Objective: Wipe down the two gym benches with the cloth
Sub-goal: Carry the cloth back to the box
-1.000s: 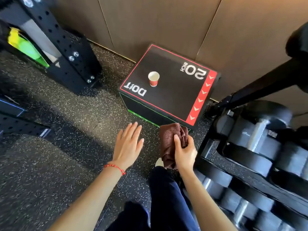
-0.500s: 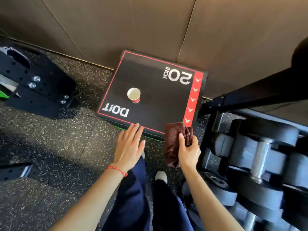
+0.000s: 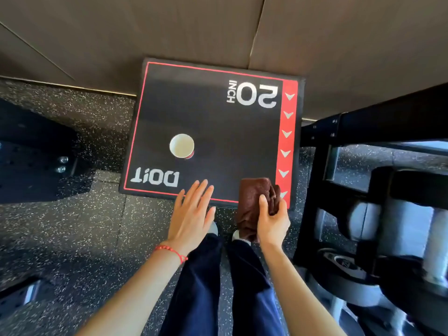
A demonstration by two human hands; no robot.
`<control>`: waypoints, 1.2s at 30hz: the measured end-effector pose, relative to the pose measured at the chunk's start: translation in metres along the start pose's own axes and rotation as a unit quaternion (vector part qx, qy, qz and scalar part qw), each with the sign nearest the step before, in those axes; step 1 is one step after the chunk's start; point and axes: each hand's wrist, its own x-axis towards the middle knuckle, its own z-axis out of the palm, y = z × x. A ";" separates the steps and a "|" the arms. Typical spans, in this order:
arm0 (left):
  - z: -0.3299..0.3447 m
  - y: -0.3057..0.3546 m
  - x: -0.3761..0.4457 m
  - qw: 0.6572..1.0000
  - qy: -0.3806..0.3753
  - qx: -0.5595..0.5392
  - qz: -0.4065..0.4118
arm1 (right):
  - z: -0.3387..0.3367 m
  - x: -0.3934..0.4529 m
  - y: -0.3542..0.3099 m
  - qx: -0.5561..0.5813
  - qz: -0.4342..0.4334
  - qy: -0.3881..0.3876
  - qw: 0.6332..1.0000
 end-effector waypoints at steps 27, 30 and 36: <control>0.167 -0.049 0.097 0.999 -0.009 -0.002 -0.043 | 0.109 0.120 0.105 -0.026 -0.029 0.007 0.999; 0.159 -0.042 0.093 0.999 -0.010 -0.004 -0.042 | 0.107 0.117 0.102 -0.023 -0.014 -0.008 1.000; 0.133 -0.032 0.073 0.999 -0.004 -0.009 -0.050 | 0.086 0.108 0.088 -0.049 -0.033 -0.025 0.998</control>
